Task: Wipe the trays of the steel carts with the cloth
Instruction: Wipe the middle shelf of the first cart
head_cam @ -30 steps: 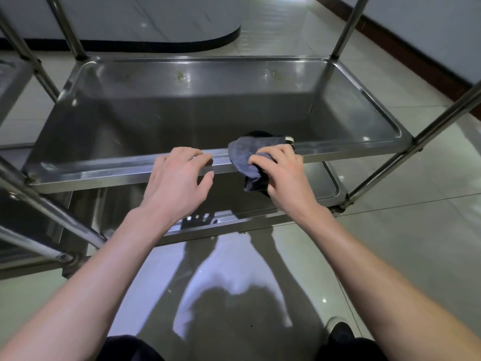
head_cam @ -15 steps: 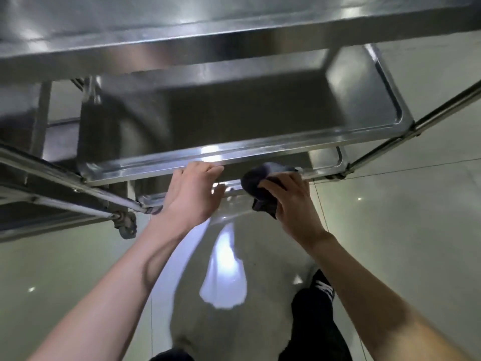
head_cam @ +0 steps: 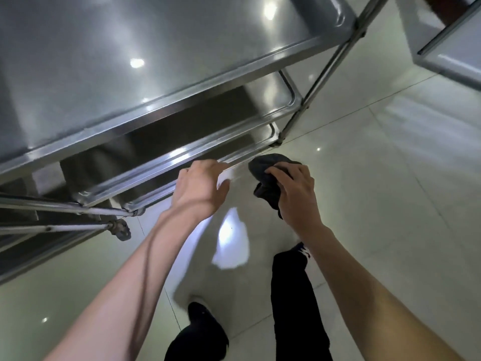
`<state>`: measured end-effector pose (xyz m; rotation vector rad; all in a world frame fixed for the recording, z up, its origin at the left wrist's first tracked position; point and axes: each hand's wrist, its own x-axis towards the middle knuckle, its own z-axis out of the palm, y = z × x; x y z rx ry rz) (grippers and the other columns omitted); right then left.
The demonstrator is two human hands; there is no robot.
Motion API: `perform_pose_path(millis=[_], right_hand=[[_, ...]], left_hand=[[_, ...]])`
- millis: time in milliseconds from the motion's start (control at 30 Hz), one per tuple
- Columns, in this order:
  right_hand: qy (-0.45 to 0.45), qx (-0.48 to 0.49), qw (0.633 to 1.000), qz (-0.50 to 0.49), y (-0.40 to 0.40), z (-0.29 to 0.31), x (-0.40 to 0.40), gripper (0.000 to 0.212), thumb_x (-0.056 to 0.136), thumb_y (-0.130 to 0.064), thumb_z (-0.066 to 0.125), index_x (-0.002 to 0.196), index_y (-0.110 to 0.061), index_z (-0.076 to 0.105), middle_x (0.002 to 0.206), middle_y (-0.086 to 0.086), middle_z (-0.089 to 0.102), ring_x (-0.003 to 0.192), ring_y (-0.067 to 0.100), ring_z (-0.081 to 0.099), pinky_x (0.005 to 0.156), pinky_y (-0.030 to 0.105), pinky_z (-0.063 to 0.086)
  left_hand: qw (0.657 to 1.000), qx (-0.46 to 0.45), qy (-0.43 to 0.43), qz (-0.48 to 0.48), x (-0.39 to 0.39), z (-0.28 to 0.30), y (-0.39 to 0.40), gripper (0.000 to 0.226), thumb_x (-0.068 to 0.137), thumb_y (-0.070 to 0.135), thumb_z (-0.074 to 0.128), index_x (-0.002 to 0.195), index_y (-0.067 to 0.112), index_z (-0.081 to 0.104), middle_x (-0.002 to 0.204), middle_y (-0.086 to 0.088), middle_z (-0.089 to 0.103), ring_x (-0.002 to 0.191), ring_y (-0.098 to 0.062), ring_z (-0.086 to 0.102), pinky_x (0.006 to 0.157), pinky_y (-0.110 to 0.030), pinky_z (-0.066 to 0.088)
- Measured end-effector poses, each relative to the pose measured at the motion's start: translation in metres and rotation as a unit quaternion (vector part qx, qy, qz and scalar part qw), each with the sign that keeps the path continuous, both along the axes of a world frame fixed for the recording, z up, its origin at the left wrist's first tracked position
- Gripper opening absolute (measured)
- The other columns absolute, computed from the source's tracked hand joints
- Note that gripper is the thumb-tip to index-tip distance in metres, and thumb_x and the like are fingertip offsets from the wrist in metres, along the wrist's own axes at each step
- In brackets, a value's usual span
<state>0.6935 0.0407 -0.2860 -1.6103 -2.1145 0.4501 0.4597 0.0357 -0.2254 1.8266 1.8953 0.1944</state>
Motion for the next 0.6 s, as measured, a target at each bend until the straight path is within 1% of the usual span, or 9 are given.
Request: perform_pose_path(millis=[33,133,233,400,500,600], right_hand=[[0.002,0.002,1.0,-0.017,0.001,0.011,0.017,0.041,0.097,-0.043,0.038,0.12,-0.023,0.065,0.126,-0.001,0.059,0.12,0.028,0.049,0.095,0.045,0.041],[-0.005,0.007,0.998,-0.06,0.009,0.041,0.073,0.038,0.093,-0.028,0.039,0.121,-0.022,0.065,0.128,-0.001,0.058,0.121,0.028,0.048,0.095,0.046,0.042],[-0.003,0.019,0.995,-0.096,0.028,0.072,0.132,0.039,0.094,-0.03,0.039,0.121,-0.021,0.065,0.127,0.0,0.058,0.12,0.029,0.048,0.093,0.046,0.042],[0.007,0.033,0.989,-0.147,0.068,0.12,0.239,0.043,0.09,-0.032,0.038,0.121,-0.02,0.065,0.127,0.001,0.059,0.12,0.03,0.049,0.092,0.047,0.044],[0.021,0.048,0.985,-0.167,0.097,0.148,0.297,0.043,0.09,-0.032,0.039,0.12,-0.019,0.066,0.126,0.002,0.061,0.117,0.031,0.051,0.089,0.052,0.046],[0.026,0.072,0.983,-0.165,0.127,0.176,0.343,0.043,0.089,-0.035,0.04,0.119,-0.02,0.067,0.123,0.001,0.063,0.115,0.032,0.052,0.086,0.054,0.048]], left_hand=[[1.0,0.001,-0.003,-0.006,0.015,0.013,0.006,0.032,0.094,0.034,0.058,0.125,0.03,0.064,0.125,0.005,0.065,0.114,-0.026,0.058,0.098,-0.043,0.046],[0.997,0.005,0.021,-0.068,0.068,0.046,0.031,0.04,0.095,0.039,0.053,0.134,0.032,0.058,0.133,0.007,0.061,0.123,-0.023,0.053,0.103,-0.045,0.044],[0.991,0.011,0.035,-0.127,0.131,0.074,0.067,0.046,0.097,0.041,0.05,0.14,0.028,0.054,0.14,0.006,0.057,0.133,-0.022,0.047,0.108,-0.046,0.039],[0.982,0.032,0.054,-0.176,0.252,0.122,0.129,0.044,0.099,0.042,0.049,0.14,0.026,0.054,0.142,0.001,0.056,0.132,-0.024,0.048,0.107,-0.049,0.041],[0.981,0.038,0.041,-0.186,0.315,0.15,0.162,0.049,0.1,0.042,0.051,0.146,0.025,0.049,0.148,0.0,0.051,0.136,-0.024,0.045,0.112,-0.05,0.037],[0.979,0.056,0.029,-0.192,0.36,0.176,0.19,0.05,0.1,0.041,0.051,0.146,0.023,0.048,0.148,-0.002,0.051,0.134,-0.024,0.047,0.111,-0.05,0.038]])
